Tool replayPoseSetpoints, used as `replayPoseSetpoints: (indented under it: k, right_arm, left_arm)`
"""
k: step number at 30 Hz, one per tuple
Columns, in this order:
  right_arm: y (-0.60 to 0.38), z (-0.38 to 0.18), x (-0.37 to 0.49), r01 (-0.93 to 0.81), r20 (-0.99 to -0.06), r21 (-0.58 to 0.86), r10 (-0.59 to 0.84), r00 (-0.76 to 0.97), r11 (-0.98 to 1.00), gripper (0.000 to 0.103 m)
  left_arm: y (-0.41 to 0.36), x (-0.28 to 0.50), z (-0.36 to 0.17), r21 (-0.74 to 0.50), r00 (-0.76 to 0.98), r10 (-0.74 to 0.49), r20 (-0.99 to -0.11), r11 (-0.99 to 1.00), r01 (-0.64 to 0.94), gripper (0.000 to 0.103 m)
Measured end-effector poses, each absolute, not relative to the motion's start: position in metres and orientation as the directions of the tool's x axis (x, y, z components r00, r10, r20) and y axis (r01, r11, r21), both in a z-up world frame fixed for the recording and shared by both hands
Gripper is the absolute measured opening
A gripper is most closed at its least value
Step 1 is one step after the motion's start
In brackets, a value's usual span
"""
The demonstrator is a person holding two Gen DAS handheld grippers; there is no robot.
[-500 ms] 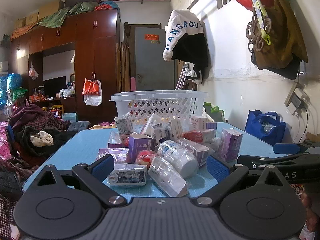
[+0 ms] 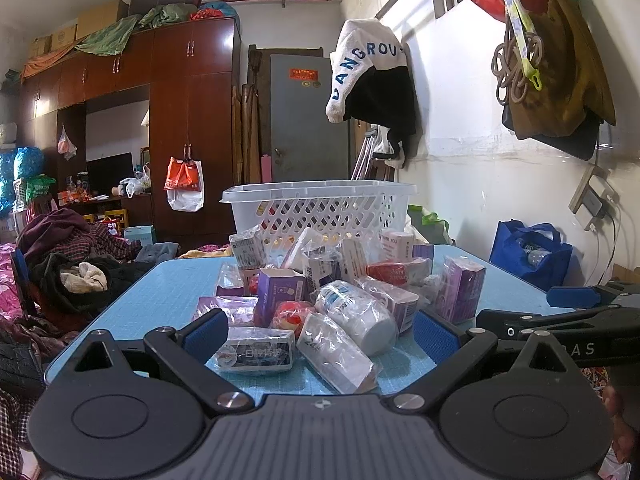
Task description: Organize objects
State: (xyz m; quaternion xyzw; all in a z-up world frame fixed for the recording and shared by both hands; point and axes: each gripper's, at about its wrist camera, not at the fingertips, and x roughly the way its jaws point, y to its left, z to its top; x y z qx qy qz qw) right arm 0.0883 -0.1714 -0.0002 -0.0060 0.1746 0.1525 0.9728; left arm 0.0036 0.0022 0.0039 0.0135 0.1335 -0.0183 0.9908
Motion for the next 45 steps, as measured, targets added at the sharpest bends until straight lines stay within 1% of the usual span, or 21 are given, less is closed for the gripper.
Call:
replayPoseSetpoints:
  k: [34,45]
  right_arm:
    - [-0.1734,-0.0004,0.0892,-0.302,-0.342,0.052,0.301,0.890,0.952,0.103]
    - [-0.1722,-0.0029,0.0902,-0.325,-0.353,0.058,0.323,0.878,0.944,0.103]
  left_arm:
    - [0.0035,0.0049,0.0034,0.017,0.960,-0.041,-0.276,0.999,0.048,0.100]
    - [0.0045,0.0049,0.0035,0.018,0.960,-0.040,-0.277,0.999,0.047,0.100]
